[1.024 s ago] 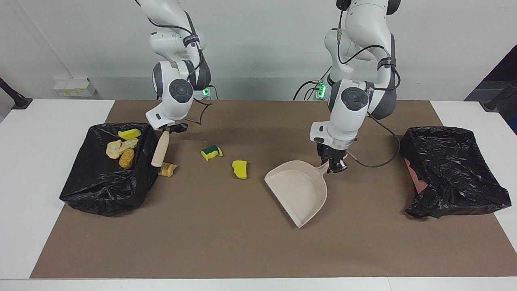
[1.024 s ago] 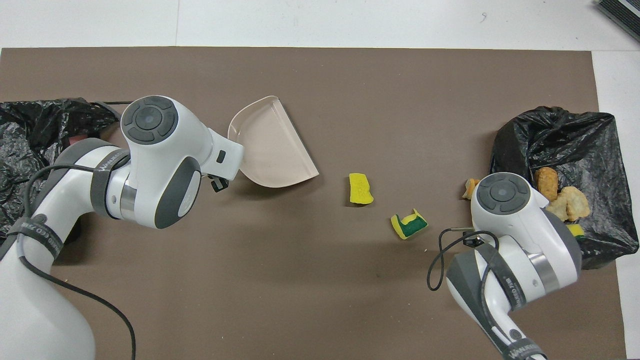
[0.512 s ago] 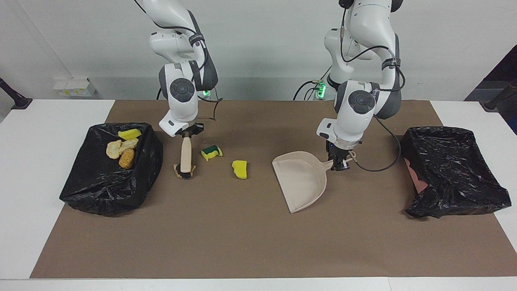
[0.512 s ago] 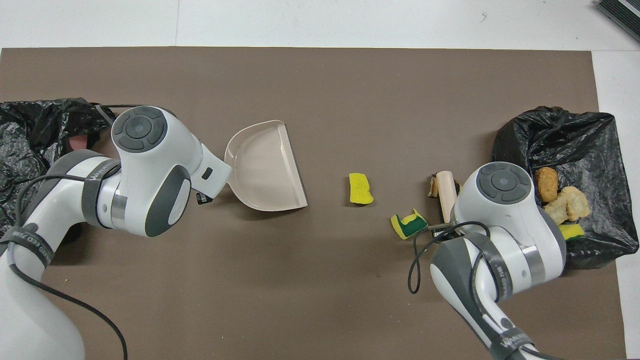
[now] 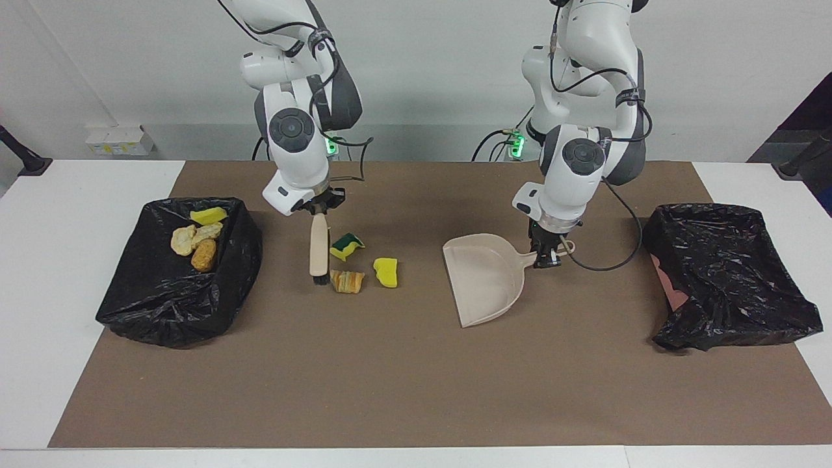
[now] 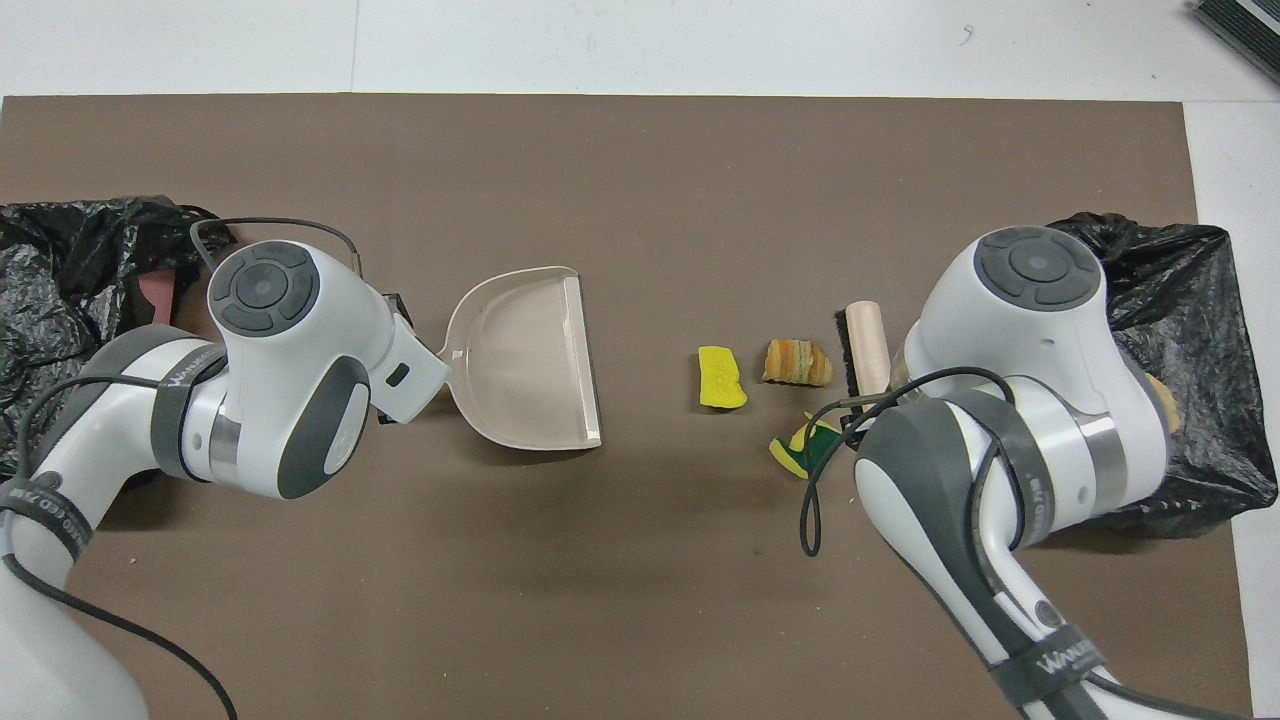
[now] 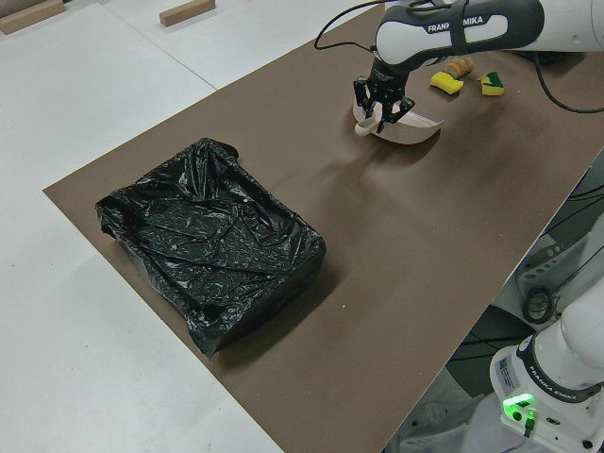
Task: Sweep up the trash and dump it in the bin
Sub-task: 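Sweep the bread and sponge into the dustpan with the right gripper's brush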
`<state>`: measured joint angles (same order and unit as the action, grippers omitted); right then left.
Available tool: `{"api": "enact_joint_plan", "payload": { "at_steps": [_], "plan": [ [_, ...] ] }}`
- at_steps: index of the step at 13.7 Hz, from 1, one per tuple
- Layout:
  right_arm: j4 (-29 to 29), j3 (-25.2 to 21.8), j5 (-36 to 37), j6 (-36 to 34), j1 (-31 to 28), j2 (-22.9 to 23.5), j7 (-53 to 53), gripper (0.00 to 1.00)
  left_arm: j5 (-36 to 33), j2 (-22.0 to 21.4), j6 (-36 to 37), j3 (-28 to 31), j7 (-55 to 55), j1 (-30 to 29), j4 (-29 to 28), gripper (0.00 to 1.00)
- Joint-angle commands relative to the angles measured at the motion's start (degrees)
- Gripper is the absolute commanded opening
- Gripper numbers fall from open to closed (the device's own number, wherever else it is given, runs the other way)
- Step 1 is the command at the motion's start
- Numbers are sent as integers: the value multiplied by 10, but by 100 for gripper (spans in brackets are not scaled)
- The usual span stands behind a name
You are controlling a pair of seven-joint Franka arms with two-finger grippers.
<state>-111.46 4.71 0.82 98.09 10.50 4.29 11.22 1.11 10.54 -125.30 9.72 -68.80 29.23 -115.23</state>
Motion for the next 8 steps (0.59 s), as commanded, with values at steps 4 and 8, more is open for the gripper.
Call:
{"api": "enact_joint_plan", "payload": {
  "at_steps": [4,8],
  "plan": [
    [-114,3,-22,96,-31,-23,-28,0,-16,-30,-42,-2,-13,-2,-51,0],
    [-146,5,-26,160,4,-17,34,0,-16,-30,-48,-2,-13,-1,-54,0]
  ]
}}
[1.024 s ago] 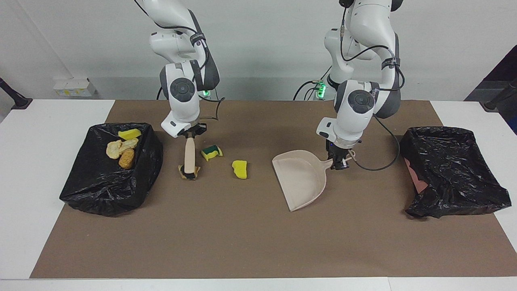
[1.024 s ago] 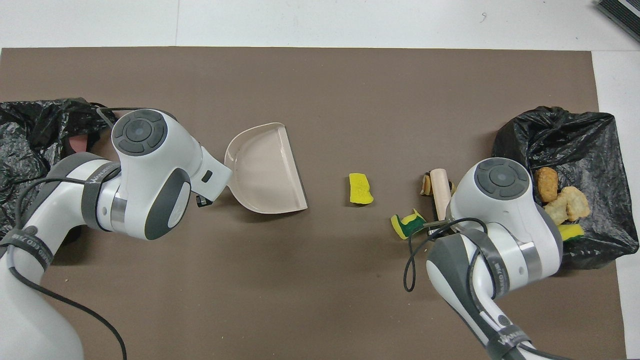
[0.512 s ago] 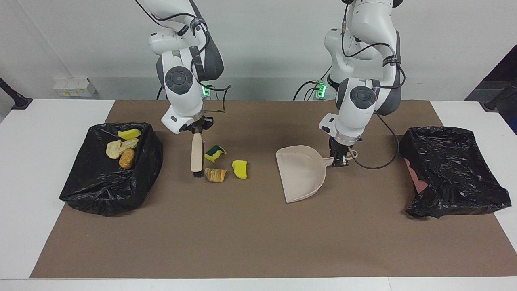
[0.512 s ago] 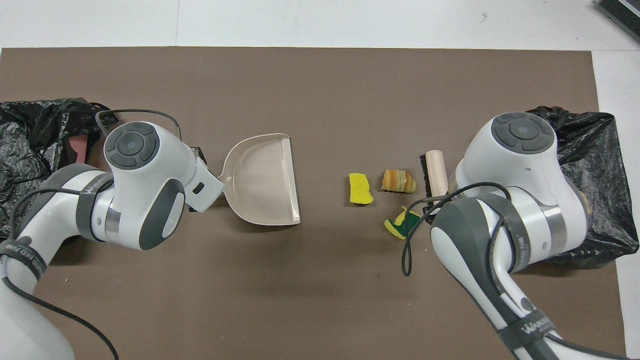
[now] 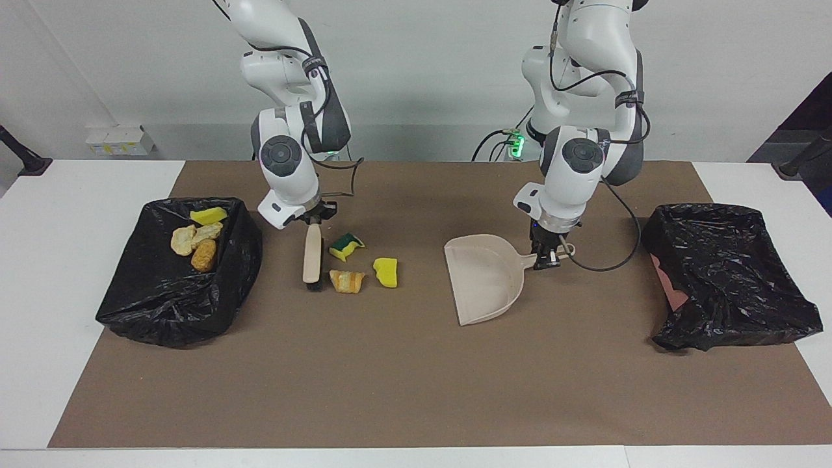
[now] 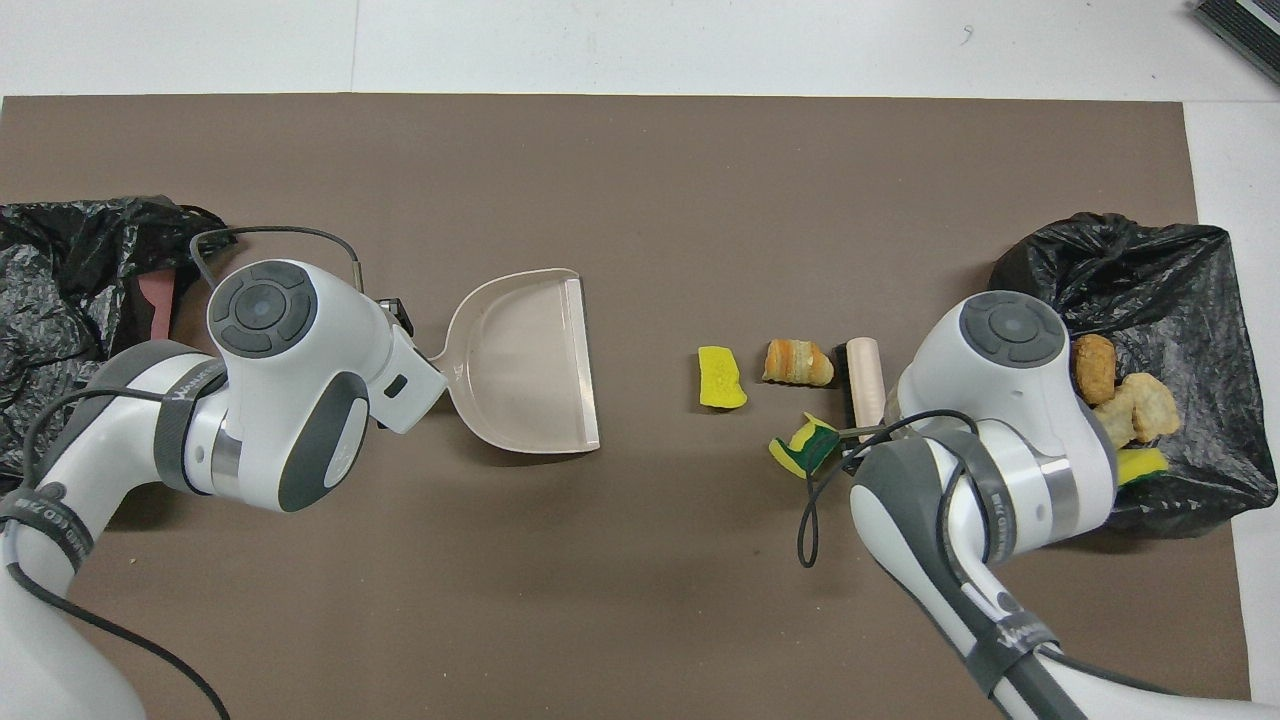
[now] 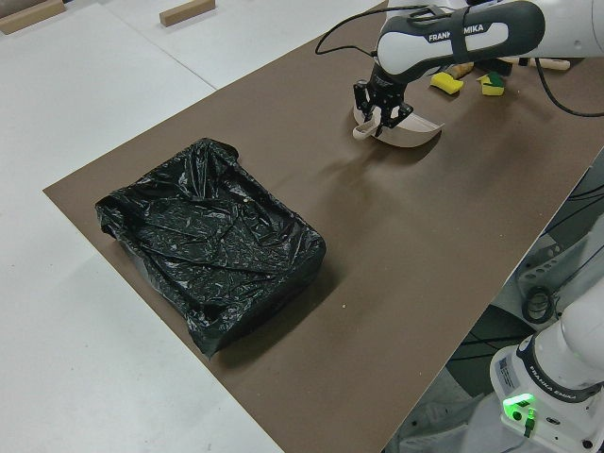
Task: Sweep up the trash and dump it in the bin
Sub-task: 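Sweep the bread and sponge into the dustpan with the right gripper's brush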
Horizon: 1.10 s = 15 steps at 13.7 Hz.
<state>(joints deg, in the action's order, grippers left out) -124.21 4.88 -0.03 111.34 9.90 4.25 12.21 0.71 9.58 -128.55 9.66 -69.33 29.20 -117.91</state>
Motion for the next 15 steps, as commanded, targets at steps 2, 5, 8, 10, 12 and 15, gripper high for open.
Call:
{"api": "enact_joint_plan", "payload": {
  "at_steps": [2,5,8,10,12,15],
  "plan": [
    [-11,3,-67,40,20,-8,30,0,-12,-20,-15,-2,-7,0,-27,0],
    [11,5,-99,55,52,17,67,0,-12,-23,-28,-2,-5,4,-38,0],
    [57,5,-103,75,89,69,133,0,-12,-24,-42,-2,0,6,-44,0],
    [93,5,-131,83,105,94,135,0,-12,-24,-42,-2,2,6,-44,0],
    [134,5,-137,80,127,116,135,0,-12,-24,-42,-2,2,6,-45,0],
    [171,6,-154,85,160,154,132,0,-12,-24,-42,-2,2,6,-44,0]
  ]
}}
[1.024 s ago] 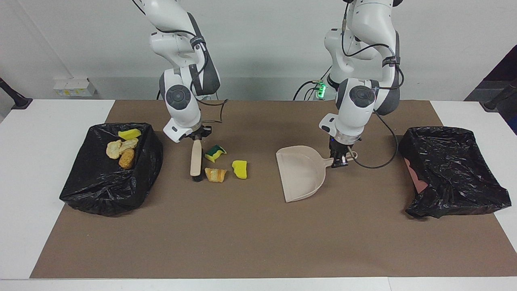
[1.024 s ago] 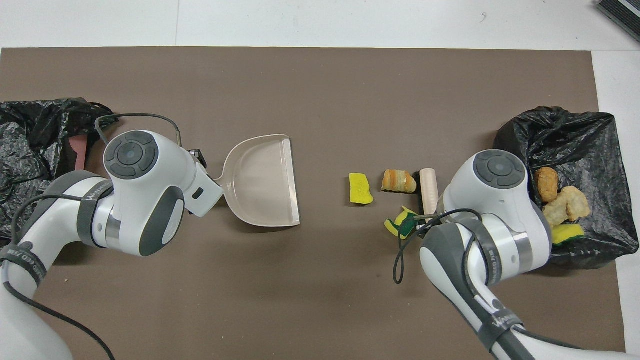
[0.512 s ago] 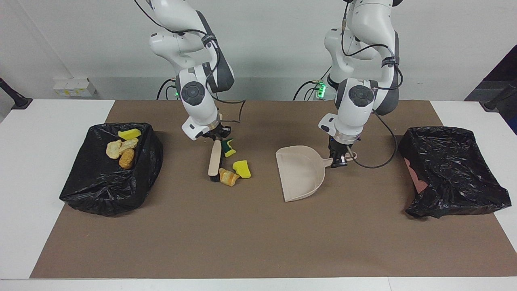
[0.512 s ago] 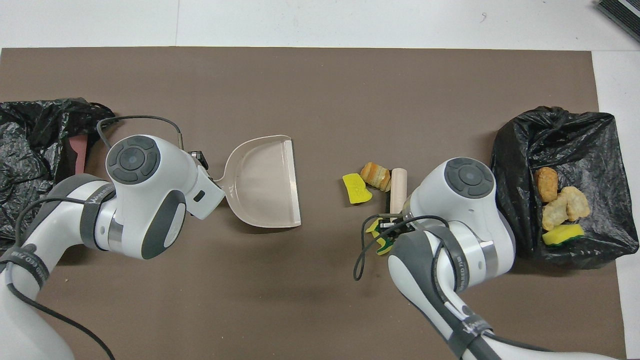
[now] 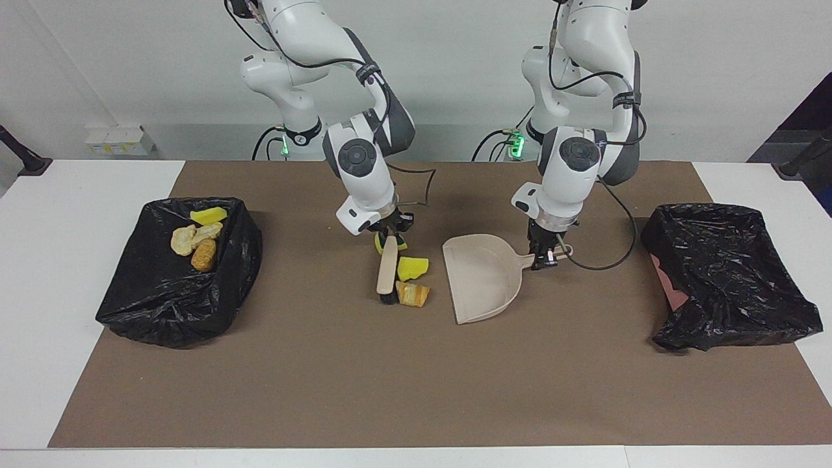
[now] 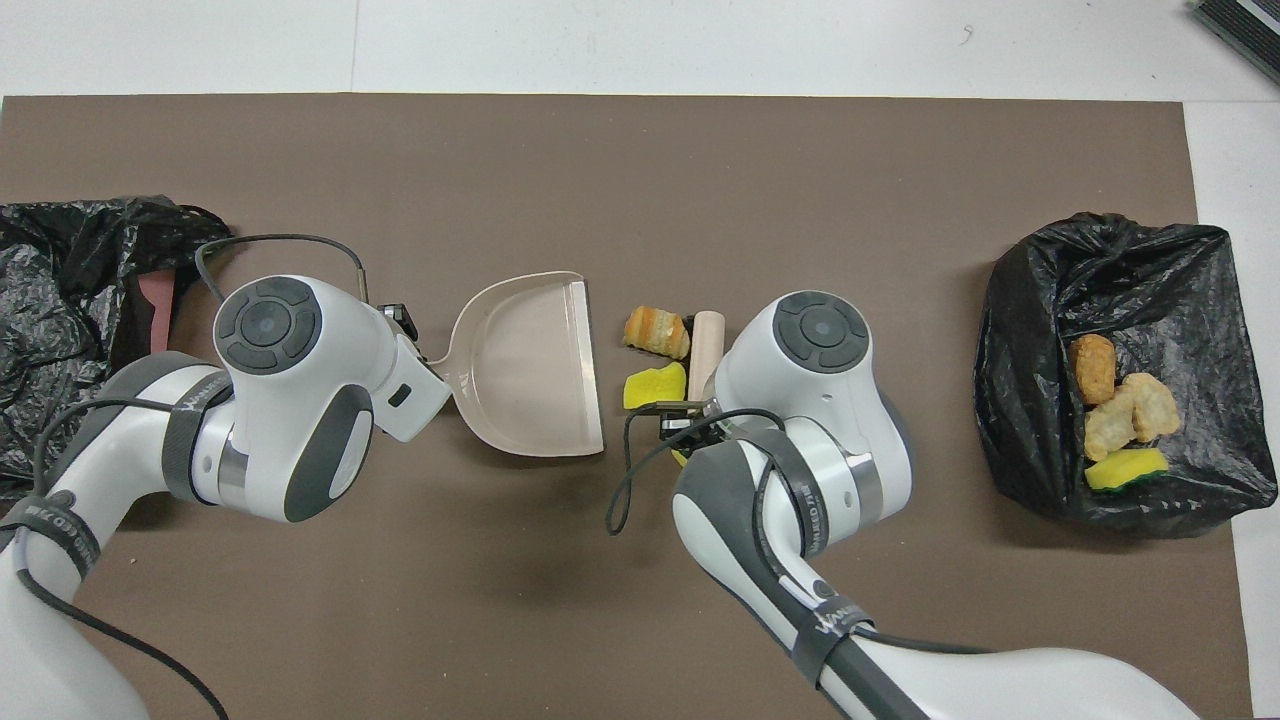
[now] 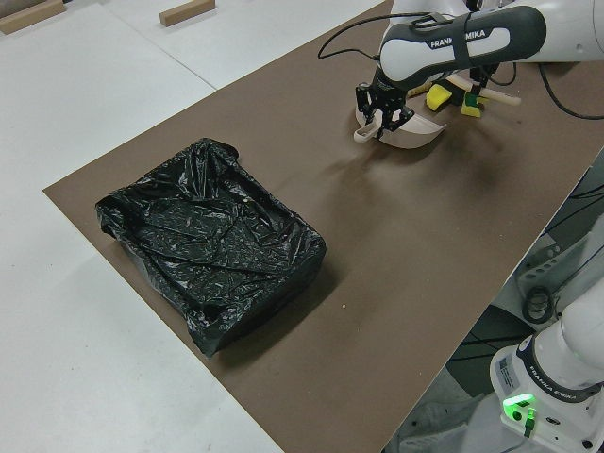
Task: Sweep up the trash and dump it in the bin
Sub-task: 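Sweep the bread and sponge into the dustpan with the right gripper's brush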
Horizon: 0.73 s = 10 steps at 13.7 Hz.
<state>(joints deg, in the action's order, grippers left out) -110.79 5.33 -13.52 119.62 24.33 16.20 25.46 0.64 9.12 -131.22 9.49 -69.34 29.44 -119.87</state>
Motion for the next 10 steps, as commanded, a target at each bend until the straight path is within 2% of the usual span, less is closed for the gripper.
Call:
{"api": "enact_joint_plan", "payload": {
  "at_steps": [1,4,7,10],
  "plan": [
    [50,1,-32,7,26,44,-2,0,-12,-19,-16,0,3,4,-25,0],
    [74,1,-92,18,52,49,-15,0,-12,-19,-17,0,3,4,-26,0],
    [88,1,-96,4,60,46,-23,0,-12,-19,-17,0,3,3,-25,0],
    [84,-6,-97,-96,49,-8,1,0,-12,-19,-19,0,3,0,-25,0]
  ]
}}
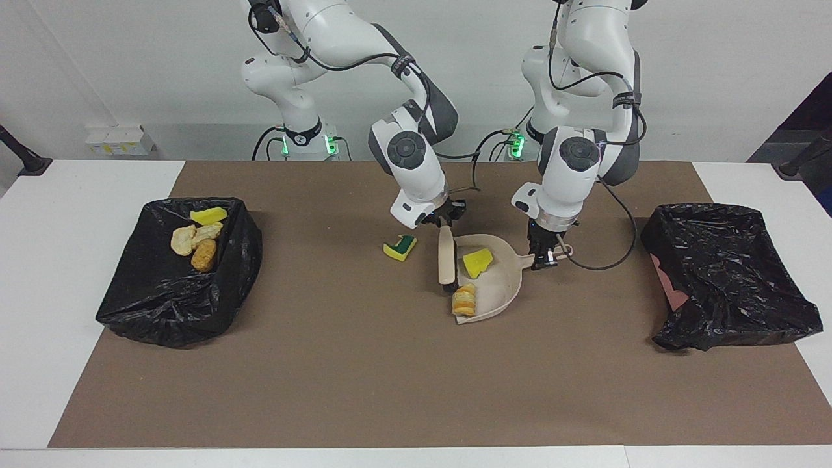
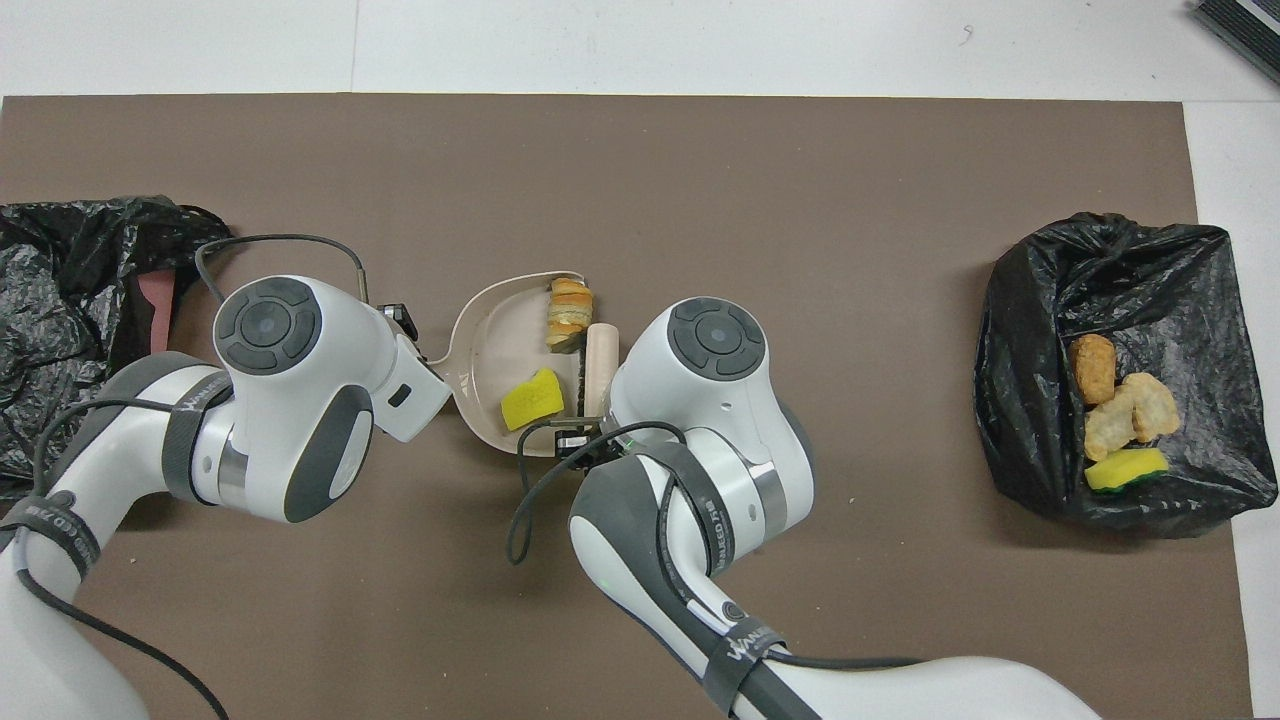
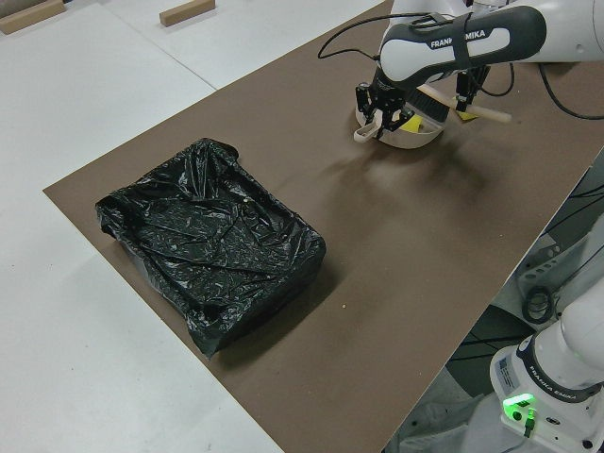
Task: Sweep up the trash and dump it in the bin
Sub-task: 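Sweep the bread and sponge into the dustpan with the right gripper's brush, then sweep the last green sponge into the dustpan with the right gripper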
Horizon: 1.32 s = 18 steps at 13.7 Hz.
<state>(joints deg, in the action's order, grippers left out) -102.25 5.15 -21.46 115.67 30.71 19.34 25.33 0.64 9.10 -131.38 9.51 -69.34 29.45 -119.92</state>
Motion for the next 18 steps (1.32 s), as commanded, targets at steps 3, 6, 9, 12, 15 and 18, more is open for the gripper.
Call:
{"api": "enact_joint_plan", "payload": {
  "at_steps": [3,6,9,12,15,18],
  "plan": [
    [-32,-6,-2,-140,-25,-90,105,0,-12,-19,-19,0,3,0,-24,0],
    [-109,-5,60,-149,-25,-134,199,0,-12,-18,-16,0,-7,-4,-24,0],
    [-187,-5,97,-151,-25,-179,242,0,-15,-19,-17,0,-6,3,-24,0],
    [-273,-3,102,-83,-21,-222,245,0,-16,-18,-17,0,-5,3,-24,0],
    [-277,-2,99,-11,3,-183,280,0,-16,-19,-17,0,-4,3,-25,0],
    [-255,-2,92,39,11,-148,276,0,-16,-19,-18,0,-4,3,-25,0]
  ]
}}
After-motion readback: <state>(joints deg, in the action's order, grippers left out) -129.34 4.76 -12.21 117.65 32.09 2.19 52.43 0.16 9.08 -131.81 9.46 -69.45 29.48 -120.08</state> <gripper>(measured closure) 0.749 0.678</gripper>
